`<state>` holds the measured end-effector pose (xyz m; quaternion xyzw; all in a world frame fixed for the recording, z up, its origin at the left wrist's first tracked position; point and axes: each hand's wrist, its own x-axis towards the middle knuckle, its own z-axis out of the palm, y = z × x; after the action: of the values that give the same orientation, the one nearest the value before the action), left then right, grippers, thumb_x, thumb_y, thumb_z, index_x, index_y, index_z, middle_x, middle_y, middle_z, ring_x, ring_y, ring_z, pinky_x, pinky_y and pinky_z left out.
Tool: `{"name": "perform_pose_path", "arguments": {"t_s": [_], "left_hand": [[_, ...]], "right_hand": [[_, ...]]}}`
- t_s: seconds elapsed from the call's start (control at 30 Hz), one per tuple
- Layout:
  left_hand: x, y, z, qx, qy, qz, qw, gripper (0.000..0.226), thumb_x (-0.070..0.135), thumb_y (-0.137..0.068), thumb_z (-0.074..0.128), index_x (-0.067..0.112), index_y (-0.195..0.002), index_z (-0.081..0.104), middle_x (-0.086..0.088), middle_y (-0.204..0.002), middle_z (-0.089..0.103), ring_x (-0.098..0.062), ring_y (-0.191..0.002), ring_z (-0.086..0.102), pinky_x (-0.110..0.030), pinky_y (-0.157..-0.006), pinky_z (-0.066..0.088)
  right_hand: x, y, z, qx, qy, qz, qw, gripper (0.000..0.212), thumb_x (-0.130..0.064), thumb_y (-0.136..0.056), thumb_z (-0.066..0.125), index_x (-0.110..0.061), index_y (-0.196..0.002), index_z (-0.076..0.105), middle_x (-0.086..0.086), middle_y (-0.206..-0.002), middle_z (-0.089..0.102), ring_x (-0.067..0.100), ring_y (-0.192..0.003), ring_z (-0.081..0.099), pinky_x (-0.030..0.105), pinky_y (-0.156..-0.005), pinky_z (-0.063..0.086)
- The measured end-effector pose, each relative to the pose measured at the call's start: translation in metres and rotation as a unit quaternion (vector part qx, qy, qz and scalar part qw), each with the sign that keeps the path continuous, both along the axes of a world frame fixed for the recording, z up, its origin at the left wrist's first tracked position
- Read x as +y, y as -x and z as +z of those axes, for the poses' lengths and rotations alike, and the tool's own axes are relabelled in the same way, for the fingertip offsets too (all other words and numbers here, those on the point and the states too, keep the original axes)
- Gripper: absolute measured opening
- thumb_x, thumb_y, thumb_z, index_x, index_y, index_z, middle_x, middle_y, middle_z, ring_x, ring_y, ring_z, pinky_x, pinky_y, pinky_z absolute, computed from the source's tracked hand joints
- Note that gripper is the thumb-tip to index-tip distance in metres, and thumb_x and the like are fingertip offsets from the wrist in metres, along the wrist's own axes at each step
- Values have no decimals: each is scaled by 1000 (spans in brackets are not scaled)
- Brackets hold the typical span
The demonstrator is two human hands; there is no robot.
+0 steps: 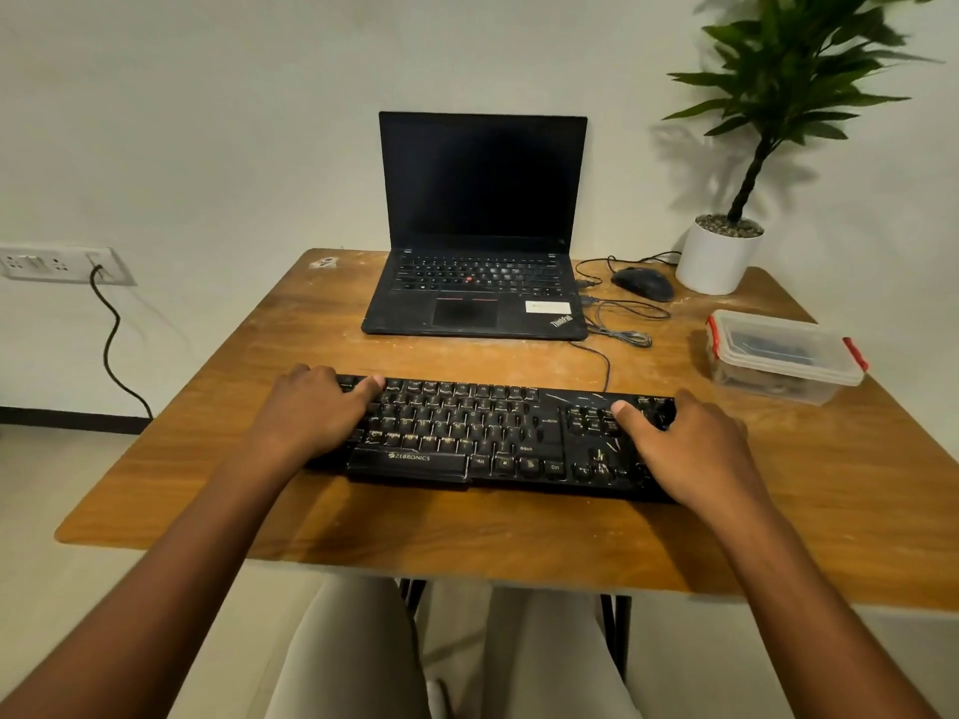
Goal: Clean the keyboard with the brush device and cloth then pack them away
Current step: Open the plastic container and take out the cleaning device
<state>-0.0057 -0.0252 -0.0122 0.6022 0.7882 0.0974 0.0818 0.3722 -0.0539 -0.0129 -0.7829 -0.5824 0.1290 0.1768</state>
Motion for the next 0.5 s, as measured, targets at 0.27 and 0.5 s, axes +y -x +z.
{"name": "perform_pose_path", "arguments": {"t_s": [0.27,0.5], "left_hand": [[-29,-4,-8,-5,38,23,999,81,72,-99,36,2,-132,58,-26,-141,51,-43,-134,43,-51,-106,40],[-36,-11,-15,-6,40,32,999,97,73,-99,34,-1,-161,22,-26,-162,31,-44,-150,24,-54,-118,30]], "right_hand": [[-29,9,-10,-8,21,0,1000,90,-85,-86,38,-12,-137,49,15,-131,59,40,-128,44,50,-96,47],[-37,14,-12,-24,7,0,1000,94,-78,-91,40,-13,-159,28,15,-148,49,39,-138,35,51,-107,40]]}}
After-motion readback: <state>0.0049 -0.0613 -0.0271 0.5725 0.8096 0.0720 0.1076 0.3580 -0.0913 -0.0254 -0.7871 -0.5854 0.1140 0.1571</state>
